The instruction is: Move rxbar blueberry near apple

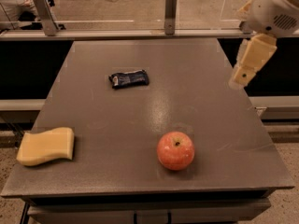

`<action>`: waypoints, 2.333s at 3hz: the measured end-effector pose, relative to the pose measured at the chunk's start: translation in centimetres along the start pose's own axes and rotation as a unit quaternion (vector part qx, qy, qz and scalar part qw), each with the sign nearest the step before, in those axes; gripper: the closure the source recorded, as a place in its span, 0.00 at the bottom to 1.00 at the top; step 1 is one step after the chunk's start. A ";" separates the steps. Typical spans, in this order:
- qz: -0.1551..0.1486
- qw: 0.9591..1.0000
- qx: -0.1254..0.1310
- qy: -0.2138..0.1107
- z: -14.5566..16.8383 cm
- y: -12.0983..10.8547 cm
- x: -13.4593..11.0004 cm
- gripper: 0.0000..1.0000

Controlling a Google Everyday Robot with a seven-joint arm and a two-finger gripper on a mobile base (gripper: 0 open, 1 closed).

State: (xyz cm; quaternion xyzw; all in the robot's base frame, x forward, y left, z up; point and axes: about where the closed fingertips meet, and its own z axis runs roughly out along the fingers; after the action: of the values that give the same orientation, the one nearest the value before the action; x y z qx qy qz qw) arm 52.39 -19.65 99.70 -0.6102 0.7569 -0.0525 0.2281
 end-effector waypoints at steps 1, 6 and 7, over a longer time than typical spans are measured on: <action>-0.042 0.998 0.000 -0.048 1.0 -4.2 -4.6 0.00; -0.090 0.993 -0.062 -0.033 18.5 -6.0 -19.9 0.00; -0.086 0.992 -0.080 -0.045 21.4 -6.0 -20.0 0.00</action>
Offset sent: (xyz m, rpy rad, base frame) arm 0.1329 0.1573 0.0212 0.2095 -0.0337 0.3503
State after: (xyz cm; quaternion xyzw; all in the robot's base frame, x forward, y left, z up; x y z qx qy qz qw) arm 69.58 2.07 88.46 -0.6914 0.6921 0.0163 0.2069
